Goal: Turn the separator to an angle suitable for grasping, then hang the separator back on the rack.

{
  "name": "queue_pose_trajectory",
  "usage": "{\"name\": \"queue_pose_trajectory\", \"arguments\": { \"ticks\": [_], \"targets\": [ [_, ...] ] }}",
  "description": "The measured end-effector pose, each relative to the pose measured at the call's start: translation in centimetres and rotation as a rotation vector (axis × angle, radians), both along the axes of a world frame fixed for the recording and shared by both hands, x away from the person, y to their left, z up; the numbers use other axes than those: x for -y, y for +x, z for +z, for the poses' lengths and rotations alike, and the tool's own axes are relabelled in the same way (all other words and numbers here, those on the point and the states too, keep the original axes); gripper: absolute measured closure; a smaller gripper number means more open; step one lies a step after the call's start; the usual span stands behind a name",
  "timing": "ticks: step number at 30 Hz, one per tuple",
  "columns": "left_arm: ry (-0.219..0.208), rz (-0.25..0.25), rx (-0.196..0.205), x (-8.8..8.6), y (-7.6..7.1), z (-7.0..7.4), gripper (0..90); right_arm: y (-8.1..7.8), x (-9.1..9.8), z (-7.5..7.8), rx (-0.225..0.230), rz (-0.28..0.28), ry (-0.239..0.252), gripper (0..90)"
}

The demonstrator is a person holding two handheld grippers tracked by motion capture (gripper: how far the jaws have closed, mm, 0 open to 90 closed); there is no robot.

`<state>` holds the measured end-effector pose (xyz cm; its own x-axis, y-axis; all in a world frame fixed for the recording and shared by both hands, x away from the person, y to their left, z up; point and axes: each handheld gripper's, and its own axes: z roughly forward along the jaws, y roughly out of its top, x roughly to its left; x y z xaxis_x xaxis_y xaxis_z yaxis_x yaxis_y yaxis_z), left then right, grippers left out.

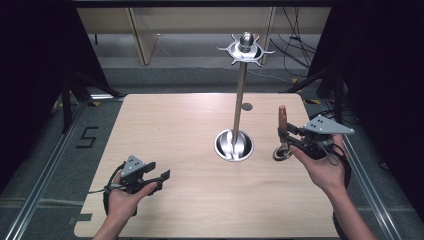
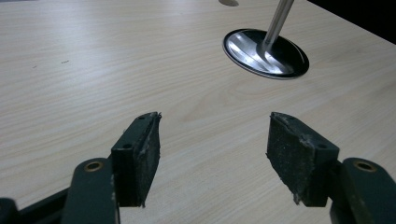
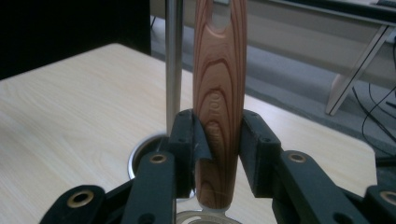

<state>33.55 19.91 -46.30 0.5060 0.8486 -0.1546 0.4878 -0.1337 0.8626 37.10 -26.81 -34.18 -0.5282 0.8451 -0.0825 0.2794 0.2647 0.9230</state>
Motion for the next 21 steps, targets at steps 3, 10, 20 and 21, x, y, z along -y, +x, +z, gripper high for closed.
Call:
{"name": "queue_pose_trajectory", "arguments": {
  "ticks": [3, 10, 20, 21],
  "targets": [
    [-0.011, 0.001, 0.001, 0.1, -0.1, 0.0, 34.3, 0.0, 0.0, 0.8, 0.011, 0.009, 0.012, 69.1],
    [0.002, -0.005, 0.006, 0.0, -0.1, 0.2, 34.3, 0.2, -0.2, 2.6, 0.043, 0.019, 0.046, 69.0],
    [0.002, -0.004, 0.003, 0.0, -0.2, 0.1, 34.3, 0.5, -1.0, 3.5, 0.063, 0.055, 0.070, 69.0],
    [-0.006, 0.002, -0.001, 0.1, -0.2, 0.1, 34.3, 0.4, -1.0, 3.7, 0.071, 0.053, 0.067, 69.0]
  ]
}}
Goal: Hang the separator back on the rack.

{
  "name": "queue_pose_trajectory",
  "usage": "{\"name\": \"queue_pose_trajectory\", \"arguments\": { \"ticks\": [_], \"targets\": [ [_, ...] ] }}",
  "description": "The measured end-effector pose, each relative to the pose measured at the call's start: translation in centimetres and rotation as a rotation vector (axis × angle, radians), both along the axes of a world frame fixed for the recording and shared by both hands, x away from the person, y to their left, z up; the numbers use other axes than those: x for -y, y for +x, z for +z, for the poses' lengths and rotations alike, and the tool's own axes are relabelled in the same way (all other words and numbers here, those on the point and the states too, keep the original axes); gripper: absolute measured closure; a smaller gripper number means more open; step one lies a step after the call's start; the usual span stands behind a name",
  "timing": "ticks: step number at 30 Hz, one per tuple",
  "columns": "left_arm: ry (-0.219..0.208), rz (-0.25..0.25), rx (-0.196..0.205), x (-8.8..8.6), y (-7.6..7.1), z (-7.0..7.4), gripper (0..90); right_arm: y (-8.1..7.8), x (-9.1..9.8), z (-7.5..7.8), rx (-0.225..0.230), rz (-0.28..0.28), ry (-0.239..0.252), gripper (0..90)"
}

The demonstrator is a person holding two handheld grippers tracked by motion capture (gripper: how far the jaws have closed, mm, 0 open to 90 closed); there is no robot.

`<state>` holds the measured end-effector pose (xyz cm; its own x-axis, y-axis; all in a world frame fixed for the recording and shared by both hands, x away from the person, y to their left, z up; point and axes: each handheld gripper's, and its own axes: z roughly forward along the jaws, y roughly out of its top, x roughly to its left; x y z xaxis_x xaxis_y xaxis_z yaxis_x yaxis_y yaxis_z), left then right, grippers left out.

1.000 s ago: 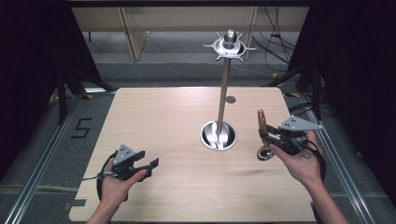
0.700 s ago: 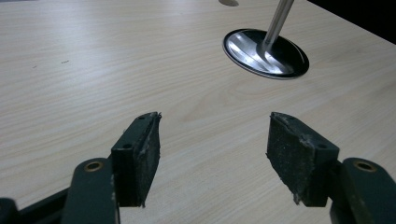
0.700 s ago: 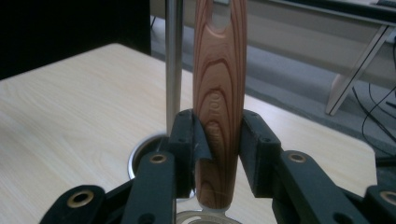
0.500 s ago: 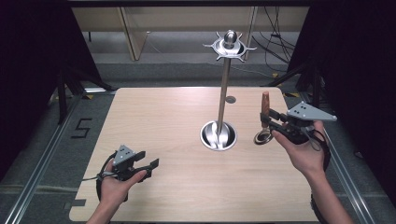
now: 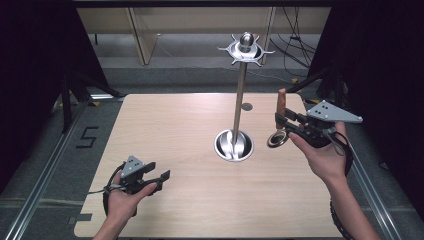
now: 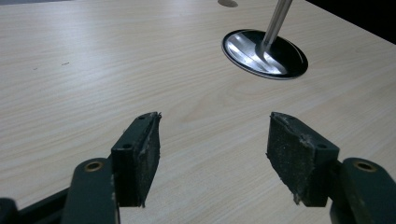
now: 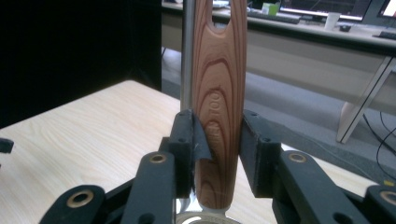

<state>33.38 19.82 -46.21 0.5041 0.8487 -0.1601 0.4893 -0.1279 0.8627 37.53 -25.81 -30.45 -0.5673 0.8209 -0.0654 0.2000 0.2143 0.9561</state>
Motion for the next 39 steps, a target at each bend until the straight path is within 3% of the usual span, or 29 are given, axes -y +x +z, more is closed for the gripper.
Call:
{"name": "queue_pose_trajectory", "arguments": {
  "ticks": [1, 4, 9, 10, 12, 18, 21, 22, 25, 39],
  "targets": [
    [0.002, 0.000, -0.001, 0.0, 0.0, 0.0, 34.3, 0.0, 0.0, 0.2, 0.024, -0.005, -0.007, 69.0],
    [0.008, -0.009, 0.007, 0.0, 0.0, 0.0, 34.2, 0.0, -0.4, 0.5, 0.009, 0.008, 0.024, 69.0],
    [0.002, -0.009, 0.009, -0.1, 0.0, 0.1, 34.3, 0.3, -0.6, 0.8, 0.028, 0.009, 0.018, 68.9],
    [0.000, -0.008, 0.010, -0.1, 0.0, 0.1, 34.3, 0.3, -0.7, 1.0, 0.014, 0.012, 0.027, 69.0],
    [-0.004, -0.010, 0.008, -0.1, 0.0, 0.1, 34.3, 0.6, -0.8, 1.2, 0.040, 0.014, 0.018, 69.0],
    [-0.002, -0.014, 0.005, -0.1, 0.1, 0.0, 34.3, 0.8, -1.1, 1.5, 0.040, 0.005, 0.032, 68.9],
    [-0.010, -0.010, -0.002, -0.1, 0.0, 0.0, 34.3, 0.9, -1.4, 1.7, 0.015, 0.004, 0.050, 69.0],
    [-0.010, -0.010, -0.002, -0.1, 0.0, 0.0, 34.3, 1.1, -1.3, 1.8, 0.044, 0.009, 0.028, 69.0],
    [-0.006, -0.005, -0.001, 0.0, 0.0, 0.0, 34.3, 1.3, -1.4, 1.9, 0.048, 0.003, 0.033, 69.0],
    [-0.003, -0.013, 0.004, -0.1, 0.0, 0.1, 34.3, 1.4, -2.0, 2.4, 0.021, 0.004, 0.048, 69.0]
  ]
}}
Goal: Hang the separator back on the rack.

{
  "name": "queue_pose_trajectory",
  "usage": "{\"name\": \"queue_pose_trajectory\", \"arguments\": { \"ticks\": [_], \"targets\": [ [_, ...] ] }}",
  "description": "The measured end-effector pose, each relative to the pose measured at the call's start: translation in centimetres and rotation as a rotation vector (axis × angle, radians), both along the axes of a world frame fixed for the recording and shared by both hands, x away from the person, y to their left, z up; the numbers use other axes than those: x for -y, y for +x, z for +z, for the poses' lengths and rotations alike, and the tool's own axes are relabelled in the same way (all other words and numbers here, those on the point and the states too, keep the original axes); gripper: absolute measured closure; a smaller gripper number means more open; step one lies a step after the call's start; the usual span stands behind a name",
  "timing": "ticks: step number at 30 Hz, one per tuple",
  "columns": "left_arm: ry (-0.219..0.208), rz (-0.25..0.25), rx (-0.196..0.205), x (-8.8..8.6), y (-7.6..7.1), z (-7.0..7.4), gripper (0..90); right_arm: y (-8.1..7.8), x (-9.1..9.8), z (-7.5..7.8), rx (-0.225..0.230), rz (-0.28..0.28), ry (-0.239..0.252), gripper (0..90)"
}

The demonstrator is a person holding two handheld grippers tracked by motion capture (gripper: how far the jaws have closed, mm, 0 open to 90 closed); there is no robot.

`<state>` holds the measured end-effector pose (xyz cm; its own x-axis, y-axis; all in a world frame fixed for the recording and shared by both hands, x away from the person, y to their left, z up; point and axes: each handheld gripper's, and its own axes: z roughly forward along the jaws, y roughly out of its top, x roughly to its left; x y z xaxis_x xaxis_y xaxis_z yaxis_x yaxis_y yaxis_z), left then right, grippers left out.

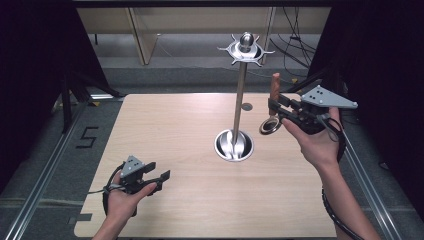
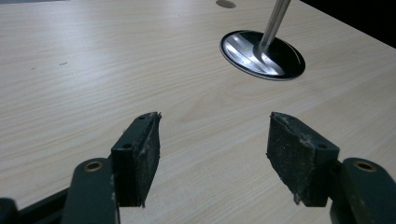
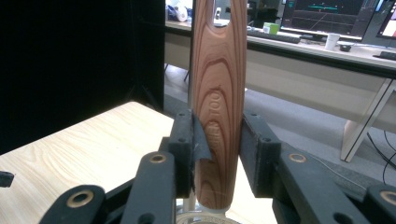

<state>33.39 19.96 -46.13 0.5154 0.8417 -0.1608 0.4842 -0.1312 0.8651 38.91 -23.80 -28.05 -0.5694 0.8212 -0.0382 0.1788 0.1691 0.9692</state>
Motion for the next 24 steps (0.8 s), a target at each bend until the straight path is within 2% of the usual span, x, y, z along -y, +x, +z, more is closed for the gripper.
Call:
{"name": "queue_pose_trajectory", "arguments": {
  "ticks": [5, 6, 7, 8, 16, 20, 24],
  "targets": [
    [0.000, 0.002, 0.001, 0.02, -0.02, 0.01, 34.2, 0.11, -0.14, 0.17, 0.030, 0.003, -0.004, 69.0],
    [0.001, 0.002, 0.001, 0.04, -0.03, 0.01, 34.3, 0.23, -0.05, 0.26, 0.046, 0.004, -0.020, 68.9],
    [0.001, -0.001, 0.002, 0.04, -0.01, 0.01, 34.3, 0.21, -0.15, 0.29, 0.039, 0.008, -0.011, 68.9],
    [0.001, -0.001, 0.002, 0.04, -0.01, 0.01, 34.3, 0.07, -0.28, 0.39, 0.011, 0.012, 0.004, 68.9],
    [-0.006, 0.008, -0.006, 0.10, -0.04, -0.01, 33.9, 0.14, -0.40, 0.57, 0.019, 0.003, 0.004, 68.9],
    [0.008, -0.001, -0.002, 0.06, -0.02, -0.01, 33.7, 0.28, -0.45, 0.72, 0.037, 0.004, -0.007, 68.9],
    [0.009, 0.000, -0.003, 0.04, -0.01, -0.01, 33.7, 0.34, -0.56, 0.77, 0.032, 0.010, -0.003, 68.9]
  ]
}}
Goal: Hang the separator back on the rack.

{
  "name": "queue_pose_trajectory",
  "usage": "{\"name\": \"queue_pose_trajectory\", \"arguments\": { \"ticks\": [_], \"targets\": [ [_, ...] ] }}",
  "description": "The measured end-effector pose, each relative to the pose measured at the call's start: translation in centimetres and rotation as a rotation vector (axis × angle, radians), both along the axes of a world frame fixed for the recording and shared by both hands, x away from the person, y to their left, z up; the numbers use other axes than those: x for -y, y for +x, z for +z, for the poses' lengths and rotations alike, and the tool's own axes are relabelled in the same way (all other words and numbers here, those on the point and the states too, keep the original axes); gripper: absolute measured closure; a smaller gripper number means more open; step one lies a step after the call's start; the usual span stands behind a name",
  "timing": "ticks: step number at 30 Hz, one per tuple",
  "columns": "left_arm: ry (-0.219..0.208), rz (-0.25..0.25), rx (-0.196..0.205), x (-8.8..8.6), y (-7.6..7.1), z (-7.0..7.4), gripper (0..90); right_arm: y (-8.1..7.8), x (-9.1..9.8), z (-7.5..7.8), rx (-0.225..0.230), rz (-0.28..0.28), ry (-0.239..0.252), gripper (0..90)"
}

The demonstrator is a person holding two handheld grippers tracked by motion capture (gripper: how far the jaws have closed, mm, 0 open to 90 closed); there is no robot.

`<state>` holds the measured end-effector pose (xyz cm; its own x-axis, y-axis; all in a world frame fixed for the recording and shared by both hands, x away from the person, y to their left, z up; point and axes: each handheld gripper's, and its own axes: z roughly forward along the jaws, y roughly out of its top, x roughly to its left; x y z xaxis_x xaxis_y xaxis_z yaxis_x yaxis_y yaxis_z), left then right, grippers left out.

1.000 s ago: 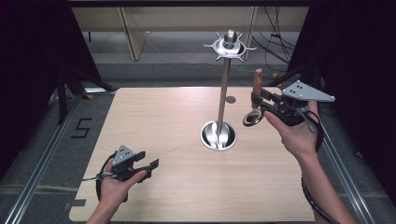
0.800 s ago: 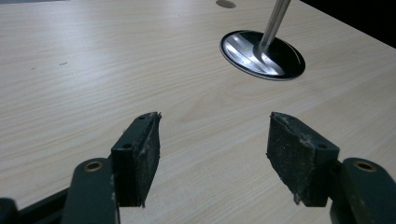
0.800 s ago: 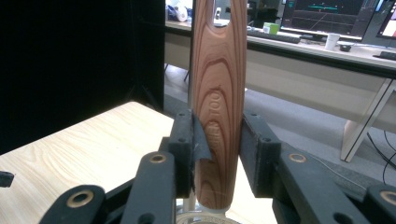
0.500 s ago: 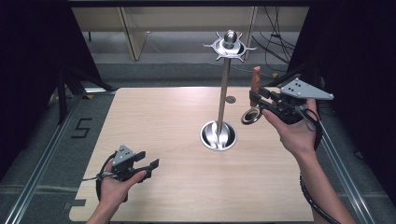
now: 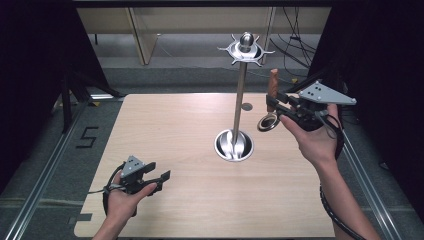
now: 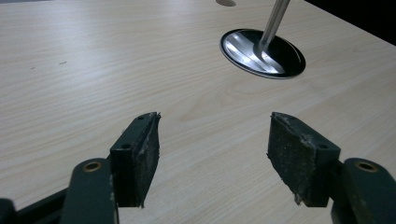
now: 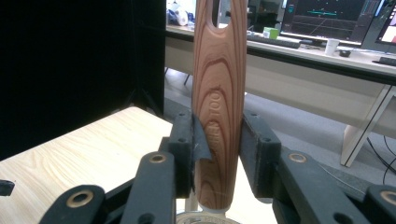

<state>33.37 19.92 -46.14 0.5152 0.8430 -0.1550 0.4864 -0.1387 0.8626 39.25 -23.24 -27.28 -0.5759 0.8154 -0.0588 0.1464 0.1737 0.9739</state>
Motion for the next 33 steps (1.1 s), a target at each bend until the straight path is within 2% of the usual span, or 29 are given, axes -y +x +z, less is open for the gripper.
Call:
{"name": "queue_pose_trajectory", "arguments": {
  "ticks": [2, 3, 6, 9, 11, 15, 18, 19, 23, 27, 28, 29, 30, 32, 33],
  "targets": [
    [0.000, 0.000, 0.000, 0.0, 0.0, 0.0, 33.7, 0.1, 0.0, 0.1, 0.012, -0.003, -0.006, 68.9],
    [-0.001, 0.000, 0.000, 0.0, 0.0, 0.0, 33.7, 0.0, 0.0, 0.1, -0.001, -0.004, 0.000, 68.9],
    [0.000, -0.001, 0.000, 0.0, 0.0, 0.0, 33.7, 0.1, -0.1, 0.2, 0.005, -0.003, 0.000, 68.9],
    [0.001, 0.000, -0.001, 0.0, 0.0, 0.0, 33.7, 0.0, -0.3, 0.3, -0.017, -0.002, 0.017, 68.9],
    [0.001, -0.001, 0.000, 0.0, 0.0, 0.0, 33.7, 0.2, -0.2, 0.4, 0.004, 0.000, -0.002, 68.9],
    [0.000, -0.001, 0.001, 0.0, 0.0, 0.0, 33.8, 0.2, -0.4, 0.5, -0.003, -0.001, 0.011, 68.9],
    [-0.008, 0.005, -0.005, 0.1, 0.0, 0.0, 33.8, 0.3, -0.4, 0.6, 0.021, 0.003, 0.002, 68.9],
    [-0.007, 0.003, -0.004, 0.1, 0.0, 0.0, 33.8, 0.2, -0.6, 0.7, -0.006, 0.003, 0.012, 68.9],
    [-0.009, 0.004, -0.003, 0.1, 0.0, 0.0, 33.8, 0.3, -0.7, 0.8, 0.005, 0.008, 0.002, 68.9],
    [-0.007, 0.004, -0.002, 0.1, 0.0, 0.0, 33.9, 0.2, -0.9, 0.8, -0.003, 0.006, 0.013, 68.9],
    [-0.008, 0.004, -0.002, 0.1, 0.0, 0.0, 33.9, 0.4, -0.7, 0.9, 0.034, 0.006, -0.009, 68.9],
    [-0.009, 0.004, -0.003, 0.1, 0.0, 0.0, 33.9, 0.4, -0.7, 0.9, 0.034, 0.006, -0.009, 68.9],
    [-0.007, 0.004, -0.002, 0.1, 0.0, 0.0, 33.9, 0.2, -1.0, 0.9, 0.000, 0.009, 0.014, 68.9],
    [-0.007, 0.004, -0.002, 0.1, 0.0, 0.0, 33.9, 0.2, -1.0, 0.9, 0.000, 0.010, 0.013, 68.8],
    [-0.007, 0.004, -0.001, 0.1, 0.0, 0.0, 33.9, 0.3, -1.0, 1.0, 0.013, 0.009, 0.004, 68.9]
  ]
}}
